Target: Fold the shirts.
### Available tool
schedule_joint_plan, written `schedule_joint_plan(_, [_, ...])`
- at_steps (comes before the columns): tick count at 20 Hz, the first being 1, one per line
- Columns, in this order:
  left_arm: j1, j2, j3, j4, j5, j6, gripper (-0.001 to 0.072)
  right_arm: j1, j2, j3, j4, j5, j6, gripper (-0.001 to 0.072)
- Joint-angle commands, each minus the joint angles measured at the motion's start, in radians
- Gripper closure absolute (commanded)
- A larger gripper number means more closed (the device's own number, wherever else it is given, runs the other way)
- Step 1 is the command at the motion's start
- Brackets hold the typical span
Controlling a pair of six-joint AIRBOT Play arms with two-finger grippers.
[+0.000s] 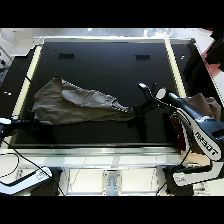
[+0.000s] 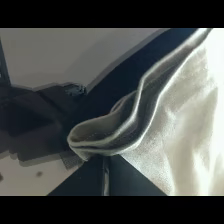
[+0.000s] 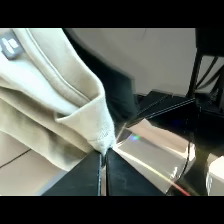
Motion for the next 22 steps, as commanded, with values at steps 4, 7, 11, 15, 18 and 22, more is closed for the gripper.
schedule_joint_plan(4, [0.009, 0.244, 0.048, -0.042, -0.028, 0.097, 0.0699, 0.000, 0.153, 0.182, -0.216, 0.187, 0.095, 0.0699])
schedule_joint_plan(7, [0.015, 0.476, 0.139, -0.042, -0.066, 0.207, 0.0700, 0.000, 0.359, 0.269, -0.387, 0.317, 0.158, 0.0700])
schedule_joint_plan(11, [0.015, 0.704, 0.382, -0.041, -0.130, 0.302, 0.0701, 0.000, 0.689, 0.437, -0.463, 0.407, 0.261, 0.0701])
schedule_joint_plan(15, [0.014, 0.708, 0.710, -0.062, -0.351, 0.390, 0.0701, 0.000, 0.851, 0.693, -0.468, 0.410, 0.292, 0.0703])
schedule_joint_plan(18, [0.014, 0.642, 0.891, -0.187, -0.509, 0.467, 0.0701, 0.000, 0.839, 0.774, -0.468, 0.411, 0.291, 0.0703])
schedule_joint_plan(22, [0.014, 0.501, 0.897, -0.214, -0.821, 0.466, 0.0701, 0.000, 0.665, 0.726, -0.468, 0.491, 0.288, 0.0703])
